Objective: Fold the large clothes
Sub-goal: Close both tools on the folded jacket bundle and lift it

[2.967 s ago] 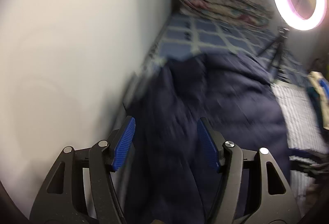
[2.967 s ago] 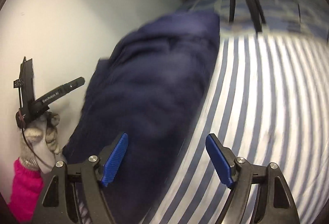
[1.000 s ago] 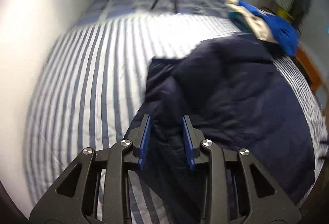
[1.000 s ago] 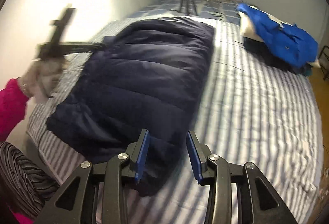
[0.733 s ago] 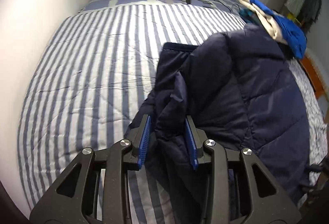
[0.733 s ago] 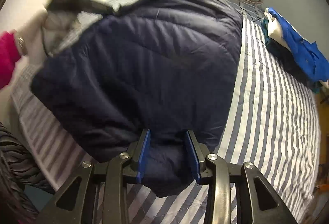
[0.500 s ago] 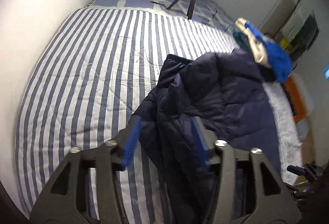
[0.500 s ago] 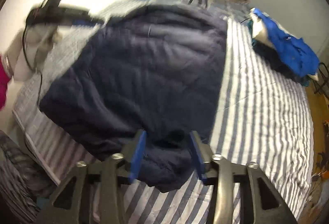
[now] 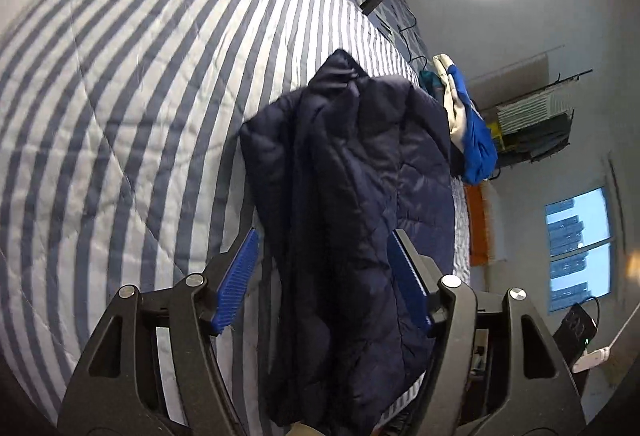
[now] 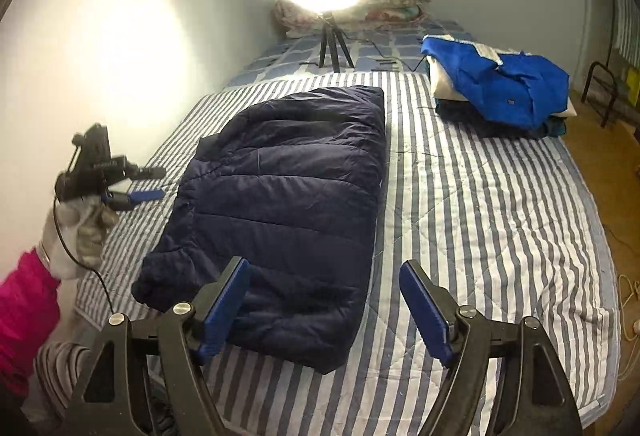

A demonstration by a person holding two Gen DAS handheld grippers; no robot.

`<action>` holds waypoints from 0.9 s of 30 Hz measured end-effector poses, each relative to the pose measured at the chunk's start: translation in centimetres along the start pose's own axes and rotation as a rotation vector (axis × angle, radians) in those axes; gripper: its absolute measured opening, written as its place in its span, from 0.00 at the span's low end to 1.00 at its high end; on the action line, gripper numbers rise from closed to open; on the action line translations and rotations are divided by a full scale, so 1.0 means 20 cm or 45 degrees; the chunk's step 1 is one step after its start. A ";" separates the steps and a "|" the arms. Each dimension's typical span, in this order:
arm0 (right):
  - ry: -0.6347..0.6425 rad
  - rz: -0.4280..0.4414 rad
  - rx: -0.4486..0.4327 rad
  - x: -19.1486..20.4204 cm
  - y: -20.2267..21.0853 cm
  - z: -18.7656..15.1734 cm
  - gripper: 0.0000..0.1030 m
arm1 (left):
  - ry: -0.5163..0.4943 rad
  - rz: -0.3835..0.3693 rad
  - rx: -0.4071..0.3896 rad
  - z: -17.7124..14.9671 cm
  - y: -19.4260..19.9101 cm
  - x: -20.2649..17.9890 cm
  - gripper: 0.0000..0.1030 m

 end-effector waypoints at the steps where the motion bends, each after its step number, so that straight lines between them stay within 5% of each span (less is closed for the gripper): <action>1: -0.009 0.012 0.017 0.00 -0.01 0.02 0.79 | 0.030 -0.033 0.002 -0.01 -0.01 0.01 0.66; 10: -0.082 0.107 0.041 -0.05 -0.09 0.14 0.84 | 0.186 -0.182 -0.056 -0.03 -0.04 0.11 0.67; 27: -0.251 0.488 0.267 -0.25 -0.84 0.13 0.84 | 0.276 -0.257 -0.042 -0.05 -0.15 0.24 0.67</action>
Point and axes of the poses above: each gripper's, at about its wrist camera, not at the fingertips, and y roughly against the way its jaws point, x to its left, z to its top, the point moved 7 cm from there along -y, roughly the way its jaws point, and after that the axes turned 8 degrees about -z, right-handed, at the moved point
